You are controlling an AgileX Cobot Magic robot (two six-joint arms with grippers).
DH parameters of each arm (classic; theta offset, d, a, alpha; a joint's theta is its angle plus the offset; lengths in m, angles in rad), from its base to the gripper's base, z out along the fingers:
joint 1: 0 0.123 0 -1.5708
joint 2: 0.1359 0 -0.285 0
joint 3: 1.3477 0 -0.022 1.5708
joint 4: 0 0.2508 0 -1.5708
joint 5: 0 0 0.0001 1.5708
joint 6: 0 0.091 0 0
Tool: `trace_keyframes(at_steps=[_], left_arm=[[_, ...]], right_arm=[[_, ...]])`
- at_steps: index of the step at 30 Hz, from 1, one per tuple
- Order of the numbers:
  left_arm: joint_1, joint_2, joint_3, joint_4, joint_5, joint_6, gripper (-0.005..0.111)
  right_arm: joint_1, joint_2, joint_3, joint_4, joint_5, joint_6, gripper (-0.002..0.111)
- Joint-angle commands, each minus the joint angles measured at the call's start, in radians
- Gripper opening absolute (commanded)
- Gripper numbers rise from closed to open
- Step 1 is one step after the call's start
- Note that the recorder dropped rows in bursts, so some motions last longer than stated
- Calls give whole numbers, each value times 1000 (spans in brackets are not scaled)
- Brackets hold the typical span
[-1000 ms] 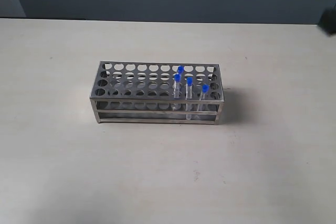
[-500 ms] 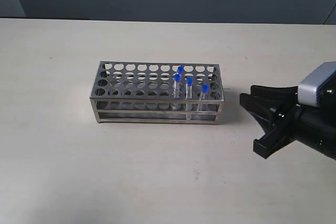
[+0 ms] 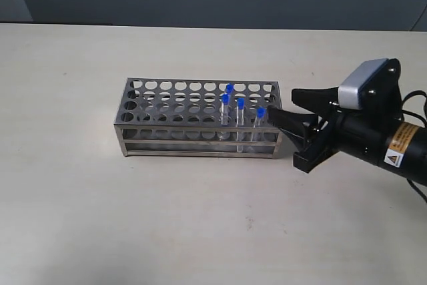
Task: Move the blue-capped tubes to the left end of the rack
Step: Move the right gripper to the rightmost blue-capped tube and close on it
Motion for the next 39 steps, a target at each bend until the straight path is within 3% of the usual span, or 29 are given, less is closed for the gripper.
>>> trace_keyframes(at_steps=[1,19,26,31,33,36,39], left_arm=[[-4,-5,-3,1,-5,0,1],[-4,-5,-3,1,-5,0,1],[-4,-5,-3,1,-5,0,1],[-4,-5,-3,1,-5,0,1],[-4,-5,-3,1,-5,0,1],[-4,-5,-3,1,-5,0,1],[-4,-5,-3,1,-5,0,1]], right_arm=[[4,97,-46,-38,-55,-7,54],[4,320,-154,-74,-154,-47,54],[44,348,-199,-65,-115,-47,40],[93,371,-204,-1,-107,-47,38],[98,371,-204,14,-108,-47,27],[98,371,-204,23,-108,-47,3],[98,371,-204,26,-108,-47,0]])
